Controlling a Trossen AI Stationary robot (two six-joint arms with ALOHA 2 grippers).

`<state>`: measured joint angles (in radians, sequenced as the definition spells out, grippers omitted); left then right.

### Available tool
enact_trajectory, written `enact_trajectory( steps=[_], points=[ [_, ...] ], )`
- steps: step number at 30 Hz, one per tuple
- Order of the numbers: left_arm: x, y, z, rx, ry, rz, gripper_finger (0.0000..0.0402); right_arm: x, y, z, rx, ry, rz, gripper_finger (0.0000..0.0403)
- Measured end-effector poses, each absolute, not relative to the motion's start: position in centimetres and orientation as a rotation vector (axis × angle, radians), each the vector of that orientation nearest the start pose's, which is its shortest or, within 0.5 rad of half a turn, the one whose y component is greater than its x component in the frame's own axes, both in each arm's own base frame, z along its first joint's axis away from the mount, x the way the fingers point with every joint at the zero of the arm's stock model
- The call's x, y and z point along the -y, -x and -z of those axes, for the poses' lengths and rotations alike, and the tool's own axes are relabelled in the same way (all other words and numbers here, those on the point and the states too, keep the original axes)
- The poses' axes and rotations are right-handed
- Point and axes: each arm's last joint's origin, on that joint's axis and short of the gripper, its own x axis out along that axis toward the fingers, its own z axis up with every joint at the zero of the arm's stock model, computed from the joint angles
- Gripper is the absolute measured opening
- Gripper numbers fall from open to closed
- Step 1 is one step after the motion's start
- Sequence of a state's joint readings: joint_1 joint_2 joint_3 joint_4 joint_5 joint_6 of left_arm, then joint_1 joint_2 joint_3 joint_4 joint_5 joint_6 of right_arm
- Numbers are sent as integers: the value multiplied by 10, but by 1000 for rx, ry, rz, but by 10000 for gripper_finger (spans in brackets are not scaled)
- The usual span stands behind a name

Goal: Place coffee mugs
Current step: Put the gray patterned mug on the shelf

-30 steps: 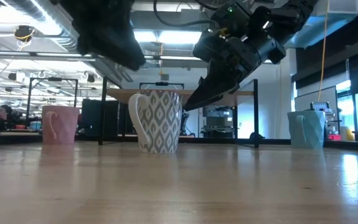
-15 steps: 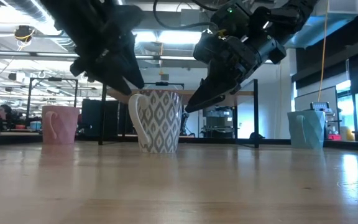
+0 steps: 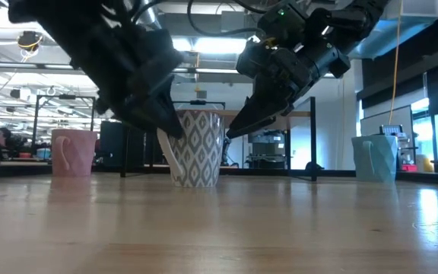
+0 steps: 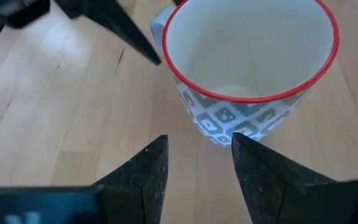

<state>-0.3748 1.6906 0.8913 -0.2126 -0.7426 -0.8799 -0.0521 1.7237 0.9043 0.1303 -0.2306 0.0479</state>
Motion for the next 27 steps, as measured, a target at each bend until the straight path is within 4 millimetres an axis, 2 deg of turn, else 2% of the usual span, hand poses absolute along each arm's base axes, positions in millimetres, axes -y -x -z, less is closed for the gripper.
enact_trajectory(
  steps=[4, 9, 12, 19, 24, 27],
  points=[
    [97, -300, -147, -649, 260, -675, 188, 11, -345, -165, -687, -143, -155, 168],
    [96, -301, -146, -650, 247, -682, 178, 11, -345, -165, -687, -143, -155, 168],
    [96, -301, -146, -655, 231, -676, 150, 11, -345, -165, -687, -143, -155, 168],
    [97, -301, -146, -655, 230, -670, 58, 11, -345, -165, -687, -143, -156, 168],
    [97, -302, -147, -645, 242, -662, 56, 11, -344, -166, -696, -147, -164, 168],
    [100, -307, -153, -646, 261, -639, 56, 11, -338, -180, -686, -148, -171, 168]
  ],
)
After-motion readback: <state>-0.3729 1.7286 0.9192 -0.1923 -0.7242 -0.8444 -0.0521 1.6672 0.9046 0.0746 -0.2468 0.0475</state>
